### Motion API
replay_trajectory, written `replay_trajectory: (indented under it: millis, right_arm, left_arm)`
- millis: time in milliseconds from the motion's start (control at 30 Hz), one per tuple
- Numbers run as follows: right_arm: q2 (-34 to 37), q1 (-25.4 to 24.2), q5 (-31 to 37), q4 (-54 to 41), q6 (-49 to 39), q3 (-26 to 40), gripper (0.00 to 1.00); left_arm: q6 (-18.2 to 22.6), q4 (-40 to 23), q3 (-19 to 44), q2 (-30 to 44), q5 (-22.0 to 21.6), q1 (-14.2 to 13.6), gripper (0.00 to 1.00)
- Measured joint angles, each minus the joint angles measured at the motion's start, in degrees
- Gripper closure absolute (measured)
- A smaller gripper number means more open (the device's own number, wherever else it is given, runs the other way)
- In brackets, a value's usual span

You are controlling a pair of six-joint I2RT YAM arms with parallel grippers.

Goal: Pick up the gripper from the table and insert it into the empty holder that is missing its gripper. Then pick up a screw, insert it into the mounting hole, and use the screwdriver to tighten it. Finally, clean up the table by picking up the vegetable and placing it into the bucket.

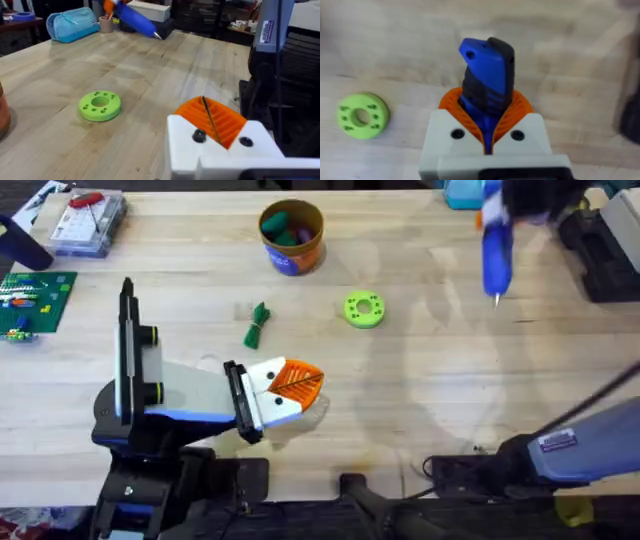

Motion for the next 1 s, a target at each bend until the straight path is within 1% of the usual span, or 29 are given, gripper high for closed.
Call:
replay_trajectory:
  millis: [133,267,333,467,600,767,867,1000]
  right_arm:
    - [-2.33,2.91,-0.50,-1.12,0.75,9.32,0.975]
    - [-2.68,7.58,-2.19,-1.23,1.03,18.25,0.975]
    - [-2.68,10.45,-3.05,-1.04,1.18,22.00,0.975]
    - [-2.68,15.94,-4.29,-0.93,1.25,27.04,0.975]
    - [-3.09,20.09,-7.53,2.49,2.04,28.23,0.975]
    - [-3.47,22.33,-12.22,8.37,3.76,28.25,0.975]
    - [-3.47,23.71,-13.12,11.39,4.39,28.25,0.975]
    - [-3.47,26.21,-13.91,12.40,4.84,28.25,0.975]
  left_arm:
    - [0.00,0.00,0.00,0.00,0.00,0.00,0.989]
    - [0.00,0.00,0.00,0.00,0.00,0.00,0.989]
    - [0.00,0.00,0.00,0.00,0.00,0.00,0.989]
    - [0.00,0.00,0.00,0.00,0.00,0.00,0.989]
    - [0.00,0.00,0.00,0.00,0.00,0.00,0.989]
    - [0.00,-0.04,0.00,0.00,0.00,0.00,0.989]
    - [0.00,-0.23,0.00,0.00,0.02,0.00,0.989]
    - [0.00,-0.24,0.02,0.00,0.04,0.00,0.989]
